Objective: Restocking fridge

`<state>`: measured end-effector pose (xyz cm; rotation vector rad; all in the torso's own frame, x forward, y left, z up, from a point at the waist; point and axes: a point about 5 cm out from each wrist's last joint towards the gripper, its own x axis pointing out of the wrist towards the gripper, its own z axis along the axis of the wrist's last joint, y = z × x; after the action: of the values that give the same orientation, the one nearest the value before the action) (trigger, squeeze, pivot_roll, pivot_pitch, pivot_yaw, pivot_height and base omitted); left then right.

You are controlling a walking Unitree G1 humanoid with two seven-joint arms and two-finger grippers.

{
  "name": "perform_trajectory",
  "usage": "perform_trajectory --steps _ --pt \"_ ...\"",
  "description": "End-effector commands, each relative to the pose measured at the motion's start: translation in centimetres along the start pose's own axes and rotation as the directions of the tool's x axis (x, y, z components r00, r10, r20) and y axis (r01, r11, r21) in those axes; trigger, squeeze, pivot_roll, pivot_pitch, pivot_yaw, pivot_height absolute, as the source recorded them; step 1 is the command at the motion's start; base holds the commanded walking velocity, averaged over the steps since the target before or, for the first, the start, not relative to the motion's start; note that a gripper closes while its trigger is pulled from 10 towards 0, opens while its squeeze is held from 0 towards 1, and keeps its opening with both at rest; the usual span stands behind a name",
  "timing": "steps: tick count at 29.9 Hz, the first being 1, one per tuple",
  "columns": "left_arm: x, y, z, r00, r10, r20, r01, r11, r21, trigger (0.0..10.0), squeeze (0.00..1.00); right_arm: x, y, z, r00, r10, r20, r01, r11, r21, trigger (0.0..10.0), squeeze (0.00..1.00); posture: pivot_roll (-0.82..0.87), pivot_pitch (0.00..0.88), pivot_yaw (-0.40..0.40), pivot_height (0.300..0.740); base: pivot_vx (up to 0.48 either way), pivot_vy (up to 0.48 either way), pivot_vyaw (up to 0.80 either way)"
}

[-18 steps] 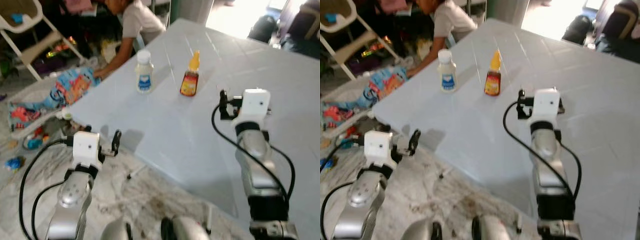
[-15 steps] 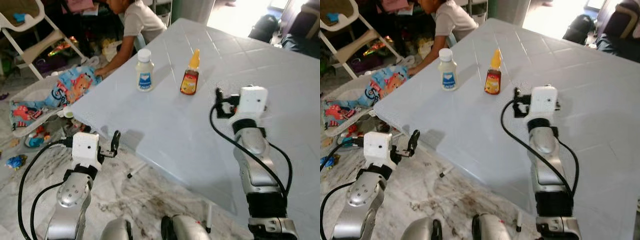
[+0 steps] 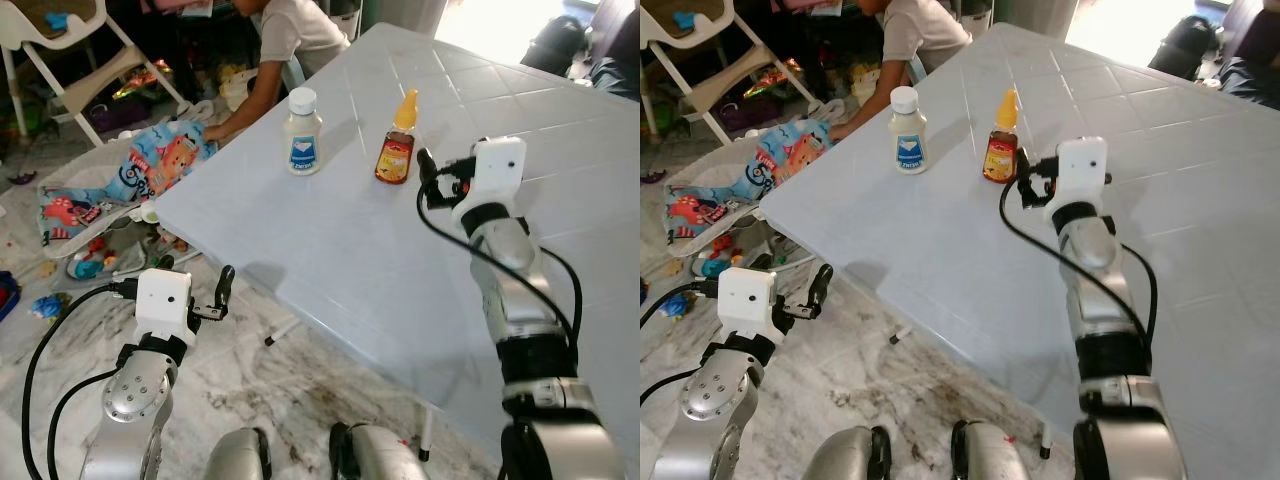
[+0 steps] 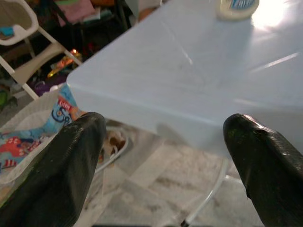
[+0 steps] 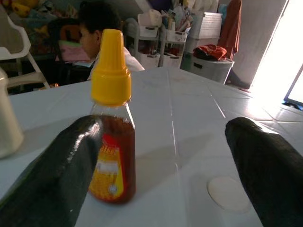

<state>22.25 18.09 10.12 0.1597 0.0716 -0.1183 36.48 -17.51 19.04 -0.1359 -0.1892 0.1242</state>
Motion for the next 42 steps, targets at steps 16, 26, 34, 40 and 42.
perform_trajectory --steps 16,26,34,40,42 --pt "-1.8 1.1 0.5 0.999 -0.009 -0.047 0.011 0.999 0.048 10.0 0.0 3.0 0.7 1.5 0.993 0.098 0.061 -0.095 0.994 -0.055 10.0 0.0 0.12 0.25 0.042 0.74 0.0 0.0 0.0" --pt "-1.6 0.7 0.4 0.999 -0.01 -0.053 0.012 0.999 0.037 10.0 0.0 3.9 -0.1 2.8 0.988 0.134 0.083 -0.124 0.986 -0.111 0.0 0.0 0.11 0.241 0.029 0.74 0.0 0.0 0.0" --pt "-1.6 0.7 0.4 0.999 0.001 -0.052 0.0 0.999 0.034 10.0 0.0 4.2 0.2 2.4 0.983 0.168 0.07 -0.16 0.981 -0.107 0.0 0.0 0.11 0.238 0.023 0.74 0.0 0.0 0.0" --pt "-1.5 0.8 0.4 0.999 0.006 -0.052 -0.004 0.999 0.035 10.0 0.0 4.3 0.4 2.4 0.98 0.186 0.073 -0.178 0.979 -0.101 0.0 0.0 0.11 0.237 0.02 0.74 0.0 0.0 0.0" --pt "-1.6 0.8 0.4 0.999 0.008 -0.052 -0.006 0.999 0.036 10.0 0.0 4.3 0.5 2.4 0.979 0.189 0.073 -0.181 0.978 -0.102 0.0 0.0 0.11 0.238 0.018 0.74 0.0 0.0 0.0"
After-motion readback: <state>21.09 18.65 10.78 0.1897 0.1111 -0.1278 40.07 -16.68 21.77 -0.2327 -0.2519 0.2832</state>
